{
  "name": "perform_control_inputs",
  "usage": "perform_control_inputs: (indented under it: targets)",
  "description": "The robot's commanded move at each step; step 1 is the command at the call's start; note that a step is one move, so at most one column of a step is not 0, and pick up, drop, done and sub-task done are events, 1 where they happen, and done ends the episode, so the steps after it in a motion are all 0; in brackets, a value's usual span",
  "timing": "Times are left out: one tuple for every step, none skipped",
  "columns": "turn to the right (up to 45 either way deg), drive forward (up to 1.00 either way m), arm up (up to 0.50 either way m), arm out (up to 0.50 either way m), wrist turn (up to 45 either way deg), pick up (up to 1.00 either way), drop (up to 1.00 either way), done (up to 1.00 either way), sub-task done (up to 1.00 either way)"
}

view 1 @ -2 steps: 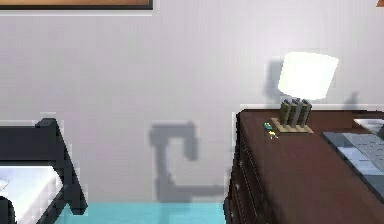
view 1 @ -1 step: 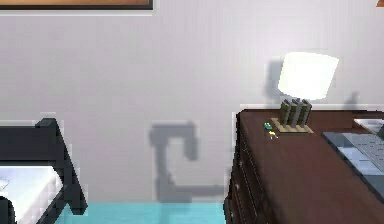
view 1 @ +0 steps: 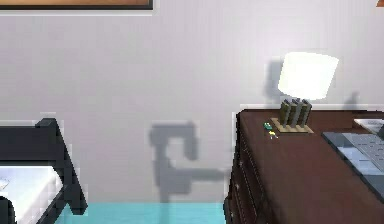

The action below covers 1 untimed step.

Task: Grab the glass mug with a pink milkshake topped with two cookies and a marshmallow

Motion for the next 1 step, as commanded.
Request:
perform_control_inputs:
  targets:
    - [0.0,0.00,0.00,0.00,0.0,0.00,0.00,1.00,0.00]
